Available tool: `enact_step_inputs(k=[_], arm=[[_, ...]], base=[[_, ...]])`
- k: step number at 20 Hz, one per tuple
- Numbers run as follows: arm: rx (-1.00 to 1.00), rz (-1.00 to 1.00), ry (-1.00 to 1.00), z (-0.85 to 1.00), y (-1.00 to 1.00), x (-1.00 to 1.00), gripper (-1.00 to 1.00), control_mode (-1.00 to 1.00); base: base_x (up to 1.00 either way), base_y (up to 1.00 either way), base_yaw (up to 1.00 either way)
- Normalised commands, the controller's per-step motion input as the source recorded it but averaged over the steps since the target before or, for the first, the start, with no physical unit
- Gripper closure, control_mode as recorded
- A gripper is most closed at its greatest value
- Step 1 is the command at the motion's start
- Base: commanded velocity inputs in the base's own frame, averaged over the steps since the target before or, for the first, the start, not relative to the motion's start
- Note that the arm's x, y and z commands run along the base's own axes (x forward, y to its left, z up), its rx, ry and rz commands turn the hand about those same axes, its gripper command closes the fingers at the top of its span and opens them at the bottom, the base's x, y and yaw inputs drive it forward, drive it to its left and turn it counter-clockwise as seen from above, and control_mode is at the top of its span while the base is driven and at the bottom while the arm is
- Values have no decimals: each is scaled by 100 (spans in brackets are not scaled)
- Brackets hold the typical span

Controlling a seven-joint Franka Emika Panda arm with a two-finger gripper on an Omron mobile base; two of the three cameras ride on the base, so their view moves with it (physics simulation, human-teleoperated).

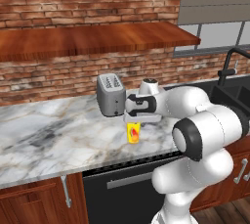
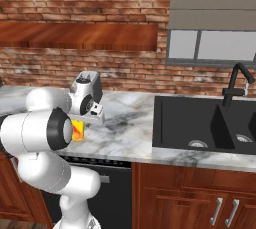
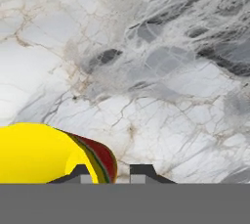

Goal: Place the pitcher and cup on the dining counter for serving.

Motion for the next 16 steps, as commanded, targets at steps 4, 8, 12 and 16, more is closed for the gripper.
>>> enact_step_inputs(k=[4,8,12,16], arm=[[0,0,-1,0,0,-11,100,-100],[0,0,-15,6,0,-24,100,-100],[0,-1,-27,39,0,-34,100,-100],[-10,0,-36,60,0,-44,100,-100]], base=[[0,0,0],[0,0,0],[0,0,0],[0,0,0]])
